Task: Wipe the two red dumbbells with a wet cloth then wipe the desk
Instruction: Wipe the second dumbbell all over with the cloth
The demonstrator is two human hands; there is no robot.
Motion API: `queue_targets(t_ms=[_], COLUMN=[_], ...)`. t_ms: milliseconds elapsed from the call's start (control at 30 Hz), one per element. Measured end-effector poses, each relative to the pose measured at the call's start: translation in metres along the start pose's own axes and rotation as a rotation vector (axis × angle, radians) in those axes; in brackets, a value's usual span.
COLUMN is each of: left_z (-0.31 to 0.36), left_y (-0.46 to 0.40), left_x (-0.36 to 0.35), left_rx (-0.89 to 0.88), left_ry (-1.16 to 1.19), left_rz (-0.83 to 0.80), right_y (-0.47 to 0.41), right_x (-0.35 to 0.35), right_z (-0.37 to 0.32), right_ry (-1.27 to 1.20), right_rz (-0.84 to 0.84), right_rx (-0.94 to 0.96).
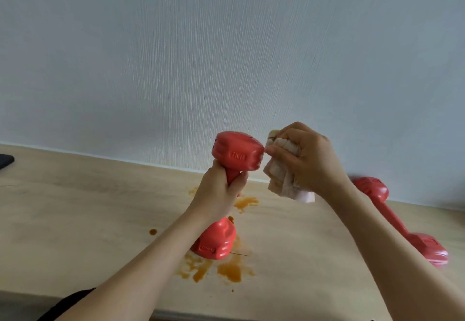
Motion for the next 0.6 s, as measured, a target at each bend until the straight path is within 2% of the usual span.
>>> queue_targets(t_ms=[67,133,200,267,333,467,600], left_z=[0.002,0.003,0.005,0.008,0.010,0.018,0.015], left_y=[0.001,0.002,0.003,0.007,0.009,0.010,0.010], left_x=[0.000,-0.002,-0.005,-0.008,-0.007,-0.008,-0.013], left_rx=[-0.016,-0.048,-0.119,-0.166,-0.167,-0.227,-0.241], left_ry=[-0.020,-0.077,-0.164,-0.173,-0.175,-0.213,-0.222], left_rz=[0.006,0.029,0.035,0.019,0.030,0.018,0.014], right_y=[-0.003,-0.010,-0.019,-0.022,-0.023,-0.024,-0.017], right_x=[0.007,0.009,-0.005,-0.030,-0.040,-0.037,-0.031], right_z=[-0.004,-0.022,-0.043,-0.052,-0.049,-0.034,-0.023], right_ry=[-0.145,-0.247,-0.149,0.076,0.127,0.101,0.317], right_rz=[0.055,0.087,-0.076,-0.294,-0.354,-0.277,-0.153], right_rx=[-0.053,0.011,0.127,0.189,0.155,0.025,-0.004])
Point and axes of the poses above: each hand's wrist, its own y-axis away from the middle knuckle, its own x-axis out of the back of the hand, z = x × y, the point moved 5 cm from there along -y, towards the middle knuckle, and after that the axes turned 3 degrees about y, right-handed, at the moved point
